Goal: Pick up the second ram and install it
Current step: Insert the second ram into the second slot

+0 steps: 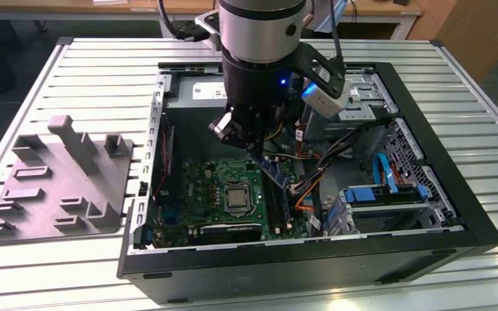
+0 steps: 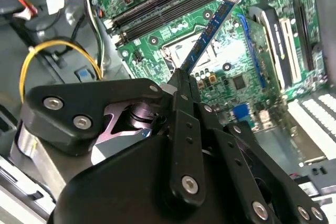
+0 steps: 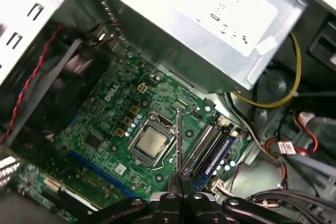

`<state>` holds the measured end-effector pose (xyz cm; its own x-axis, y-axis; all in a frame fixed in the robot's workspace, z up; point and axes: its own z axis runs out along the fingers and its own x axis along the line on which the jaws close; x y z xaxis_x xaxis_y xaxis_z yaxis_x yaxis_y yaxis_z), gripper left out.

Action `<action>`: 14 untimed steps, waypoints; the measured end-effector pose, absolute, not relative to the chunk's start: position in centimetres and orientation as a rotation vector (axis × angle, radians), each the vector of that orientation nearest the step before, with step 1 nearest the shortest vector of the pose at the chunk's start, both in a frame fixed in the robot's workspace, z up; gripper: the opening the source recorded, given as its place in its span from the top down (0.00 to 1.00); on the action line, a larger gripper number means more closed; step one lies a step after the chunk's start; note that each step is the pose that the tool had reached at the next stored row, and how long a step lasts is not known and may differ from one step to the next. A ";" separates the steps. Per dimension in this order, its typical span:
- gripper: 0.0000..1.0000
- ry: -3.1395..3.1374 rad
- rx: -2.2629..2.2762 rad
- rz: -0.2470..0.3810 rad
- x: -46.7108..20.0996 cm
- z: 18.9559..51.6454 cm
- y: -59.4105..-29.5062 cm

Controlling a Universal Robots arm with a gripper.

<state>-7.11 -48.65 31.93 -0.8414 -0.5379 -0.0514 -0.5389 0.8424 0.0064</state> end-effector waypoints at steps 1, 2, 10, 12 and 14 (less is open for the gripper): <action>0.89 2.977 -0.840 0.031 -7.1 31.9 -48.6; 0.89 2.985 -0.813 0.030 -7.1 31.9 -48.6; 0.89 3.034 -0.595 0.025 -7.1 31.7 -48.6; 0.89 3.044 -0.540 0.024 -7.1 31.7 -48.6; 0.89 3.054 -0.482 0.022 -7.1 31.6 -48.6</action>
